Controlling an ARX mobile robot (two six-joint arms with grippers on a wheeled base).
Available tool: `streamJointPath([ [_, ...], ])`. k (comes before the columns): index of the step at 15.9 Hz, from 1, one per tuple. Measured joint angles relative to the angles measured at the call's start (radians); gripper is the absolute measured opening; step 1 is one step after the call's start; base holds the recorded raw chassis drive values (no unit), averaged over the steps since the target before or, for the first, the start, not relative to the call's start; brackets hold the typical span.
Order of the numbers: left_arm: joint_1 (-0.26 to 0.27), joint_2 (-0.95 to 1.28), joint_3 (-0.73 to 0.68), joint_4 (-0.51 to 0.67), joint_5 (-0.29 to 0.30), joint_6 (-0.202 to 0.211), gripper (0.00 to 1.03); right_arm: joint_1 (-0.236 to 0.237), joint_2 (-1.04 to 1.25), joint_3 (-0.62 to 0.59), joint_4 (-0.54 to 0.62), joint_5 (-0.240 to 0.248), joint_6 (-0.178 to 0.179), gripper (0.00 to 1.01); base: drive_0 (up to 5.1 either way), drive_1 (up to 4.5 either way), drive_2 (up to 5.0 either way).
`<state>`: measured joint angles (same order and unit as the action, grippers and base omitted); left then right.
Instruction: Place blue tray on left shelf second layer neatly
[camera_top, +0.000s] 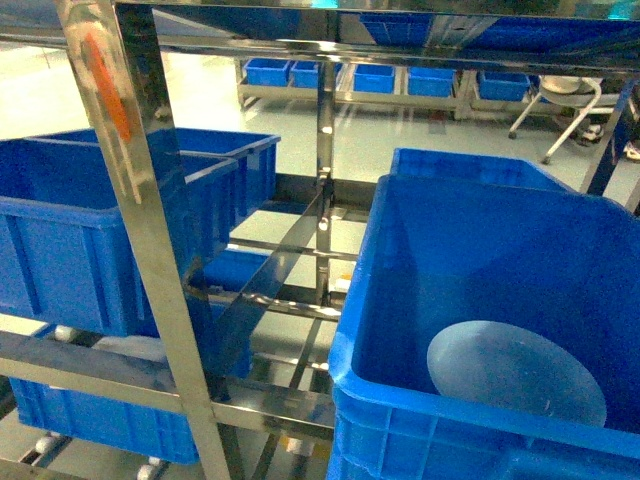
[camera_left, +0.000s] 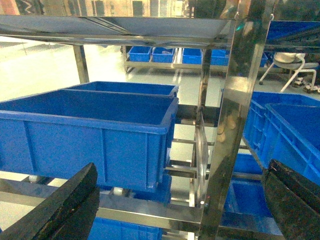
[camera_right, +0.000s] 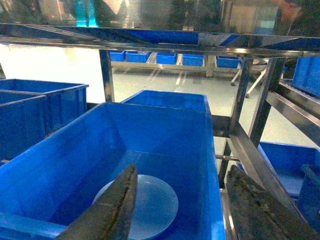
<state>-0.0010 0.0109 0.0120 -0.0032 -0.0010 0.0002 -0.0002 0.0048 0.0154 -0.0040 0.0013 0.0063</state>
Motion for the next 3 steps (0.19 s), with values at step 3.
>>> streamJointPath([
  [3,0.0,0.0,0.0,0.0,0.0,0.0,0.98,0.0,0.0,0.0,0.0,0.0,0.0,0.98,0.0,0.0,0.0],
])
